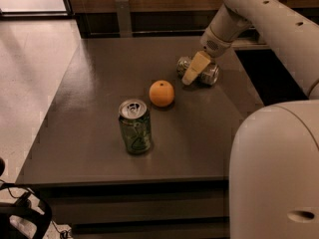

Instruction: Knock 7up can over

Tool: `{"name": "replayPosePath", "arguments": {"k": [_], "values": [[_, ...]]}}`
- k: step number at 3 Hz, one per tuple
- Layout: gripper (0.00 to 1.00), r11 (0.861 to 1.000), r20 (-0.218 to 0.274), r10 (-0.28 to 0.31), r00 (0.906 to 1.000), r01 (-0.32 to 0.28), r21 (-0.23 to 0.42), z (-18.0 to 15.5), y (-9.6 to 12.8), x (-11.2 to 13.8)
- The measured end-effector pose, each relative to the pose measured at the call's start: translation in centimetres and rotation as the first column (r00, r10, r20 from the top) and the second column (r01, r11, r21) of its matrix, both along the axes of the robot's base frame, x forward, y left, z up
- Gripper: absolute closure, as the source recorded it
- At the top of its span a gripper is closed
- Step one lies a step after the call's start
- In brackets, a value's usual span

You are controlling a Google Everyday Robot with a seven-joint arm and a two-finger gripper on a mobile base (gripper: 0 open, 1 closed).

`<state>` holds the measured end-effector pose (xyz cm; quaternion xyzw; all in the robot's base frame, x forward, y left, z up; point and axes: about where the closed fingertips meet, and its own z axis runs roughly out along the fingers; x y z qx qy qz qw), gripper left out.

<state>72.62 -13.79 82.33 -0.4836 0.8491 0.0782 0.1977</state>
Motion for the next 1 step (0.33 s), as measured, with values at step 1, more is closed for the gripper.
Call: {"name": "replayPosePath", "arguments": {"k": [1], "values": [[0.0, 1.0, 0.0, 0.0, 1.0, 0.0, 0.0, -0.01, 0.01, 0.0]]}}
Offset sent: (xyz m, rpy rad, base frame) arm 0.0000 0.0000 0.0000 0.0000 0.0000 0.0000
